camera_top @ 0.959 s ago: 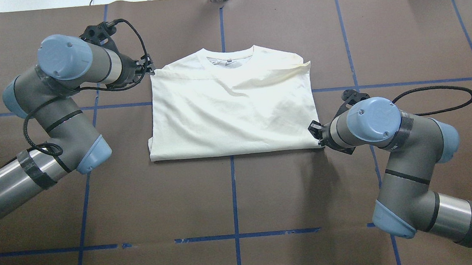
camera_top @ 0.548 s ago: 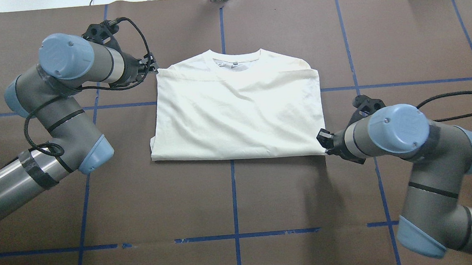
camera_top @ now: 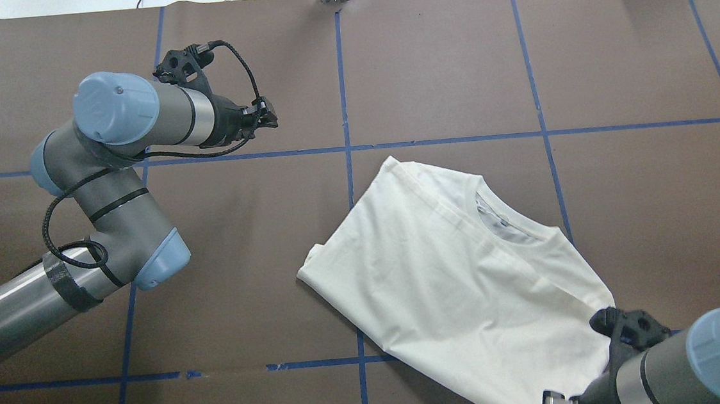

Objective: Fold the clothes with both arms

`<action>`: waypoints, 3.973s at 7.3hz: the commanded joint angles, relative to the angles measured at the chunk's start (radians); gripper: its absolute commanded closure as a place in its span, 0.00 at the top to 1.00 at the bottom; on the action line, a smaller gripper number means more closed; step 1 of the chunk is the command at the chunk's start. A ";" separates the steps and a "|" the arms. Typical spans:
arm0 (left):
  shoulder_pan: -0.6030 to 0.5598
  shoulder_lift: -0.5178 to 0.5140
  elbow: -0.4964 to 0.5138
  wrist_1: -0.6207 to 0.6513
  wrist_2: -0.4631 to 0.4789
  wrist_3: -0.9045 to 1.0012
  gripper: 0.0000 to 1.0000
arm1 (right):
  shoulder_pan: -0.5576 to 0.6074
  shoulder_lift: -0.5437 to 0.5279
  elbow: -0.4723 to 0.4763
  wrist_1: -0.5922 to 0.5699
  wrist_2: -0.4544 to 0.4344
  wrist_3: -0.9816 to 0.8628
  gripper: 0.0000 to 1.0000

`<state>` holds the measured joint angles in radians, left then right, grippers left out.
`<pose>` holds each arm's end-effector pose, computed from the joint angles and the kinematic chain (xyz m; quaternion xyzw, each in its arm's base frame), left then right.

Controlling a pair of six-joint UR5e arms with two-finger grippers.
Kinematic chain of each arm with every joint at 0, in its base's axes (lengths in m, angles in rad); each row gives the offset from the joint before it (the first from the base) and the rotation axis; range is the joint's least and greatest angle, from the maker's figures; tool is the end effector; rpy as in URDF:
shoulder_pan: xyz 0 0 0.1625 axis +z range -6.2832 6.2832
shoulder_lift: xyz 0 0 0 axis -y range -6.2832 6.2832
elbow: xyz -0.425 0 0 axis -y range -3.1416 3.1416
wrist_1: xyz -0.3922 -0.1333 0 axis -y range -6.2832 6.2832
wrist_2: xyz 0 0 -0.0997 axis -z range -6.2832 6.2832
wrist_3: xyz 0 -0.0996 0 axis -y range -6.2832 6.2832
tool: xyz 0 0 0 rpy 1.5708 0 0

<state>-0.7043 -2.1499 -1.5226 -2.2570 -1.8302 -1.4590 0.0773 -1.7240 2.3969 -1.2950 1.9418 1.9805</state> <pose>0.4604 -0.5325 0.2594 0.1275 0.5624 -0.1668 0.7997 -0.3668 -0.1259 0.3112 -0.2361 -0.4156 0.1290 0.8688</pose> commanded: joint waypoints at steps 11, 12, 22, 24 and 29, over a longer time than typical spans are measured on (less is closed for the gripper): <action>0.321 0.084 -0.131 0.079 -0.084 -0.422 0.76 | 0.602 0.233 -0.257 0.017 0.026 -0.177 1.00; 0.322 0.079 -0.125 0.079 -0.086 -0.422 0.73 | 0.601 0.233 -0.262 0.017 0.025 -0.177 1.00; 0.206 0.065 -0.140 0.186 -0.005 -0.255 0.00 | 0.636 0.303 -0.277 0.013 -0.045 -0.163 1.00; 0.052 -0.104 0.122 0.143 0.002 -0.201 0.00 | 0.633 0.316 -0.277 0.019 -0.046 -0.163 1.00; -0.063 -0.329 0.564 -0.211 0.049 -0.125 0.49 | 0.571 0.357 -0.277 0.008 -0.066 -0.154 1.00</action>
<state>-0.7583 -2.4964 -0.8907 -2.4712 -1.7748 -1.5836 0.6855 -1.3722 2.1217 -1.2795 1.8895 1.8222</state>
